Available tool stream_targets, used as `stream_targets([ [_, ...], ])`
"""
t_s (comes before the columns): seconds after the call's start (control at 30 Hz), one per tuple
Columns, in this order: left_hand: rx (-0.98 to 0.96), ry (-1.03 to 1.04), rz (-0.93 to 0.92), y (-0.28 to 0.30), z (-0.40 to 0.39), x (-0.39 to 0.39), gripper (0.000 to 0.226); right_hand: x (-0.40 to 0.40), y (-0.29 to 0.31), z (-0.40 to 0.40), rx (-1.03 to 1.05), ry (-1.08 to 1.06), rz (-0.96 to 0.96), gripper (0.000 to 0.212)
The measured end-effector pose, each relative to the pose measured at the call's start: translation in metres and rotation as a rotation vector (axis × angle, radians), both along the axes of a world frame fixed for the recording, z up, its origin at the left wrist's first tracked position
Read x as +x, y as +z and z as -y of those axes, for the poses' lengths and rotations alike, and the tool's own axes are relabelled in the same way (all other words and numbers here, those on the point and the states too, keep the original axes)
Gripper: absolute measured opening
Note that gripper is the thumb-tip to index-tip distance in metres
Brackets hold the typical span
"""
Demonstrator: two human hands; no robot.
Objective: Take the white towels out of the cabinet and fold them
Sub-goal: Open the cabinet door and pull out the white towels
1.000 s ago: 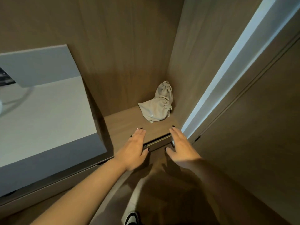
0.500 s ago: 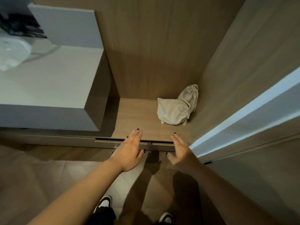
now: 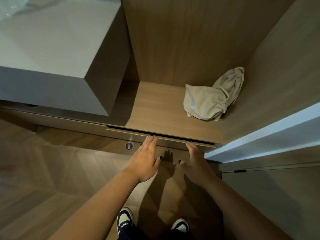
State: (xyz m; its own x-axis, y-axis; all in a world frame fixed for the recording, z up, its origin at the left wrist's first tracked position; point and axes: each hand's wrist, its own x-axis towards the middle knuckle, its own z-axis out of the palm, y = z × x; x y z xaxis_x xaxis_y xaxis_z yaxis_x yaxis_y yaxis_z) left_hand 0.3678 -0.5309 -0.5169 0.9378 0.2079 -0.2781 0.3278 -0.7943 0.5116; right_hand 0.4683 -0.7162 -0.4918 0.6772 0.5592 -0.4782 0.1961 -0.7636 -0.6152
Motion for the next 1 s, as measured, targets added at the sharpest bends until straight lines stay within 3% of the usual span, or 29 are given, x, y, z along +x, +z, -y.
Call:
stream_targets([
  [0.33,0.08,-0.087,0.033,-0.163,-0.006,0.018,0.074,0.017,-0.167,-0.019,0.029,-0.059,0.108,0.073],
  [0.6,0.354,-0.079,0.31,-0.304,-0.019,0.066,0.071,0.075,-0.312,-0.041,0.008,0.191,0.571,0.064],
  [0.7,0.483,-0.116,0.377,-0.352,-0.026,0.081,0.064,0.083,-0.357,-0.039,0.294,0.282,0.942,0.035],
  [0.77,0.552,-0.124,0.421,-0.376,-0.03,0.09,0.062,0.088,-0.383,-0.041,0.404,0.278,1.117,0.026],
  [0.87,0.632,-0.078,0.521,-0.397,-0.037,0.103,0.06,0.097,-0.409,-0.046,0.382,0.263,1.211,0.026],
  [1.0,0.617,0.026,0.618,-0.403,-0.036,0.115,0.048,0.097,-0.414,-0.049,0.362,0.153,1.179,0.037],
])
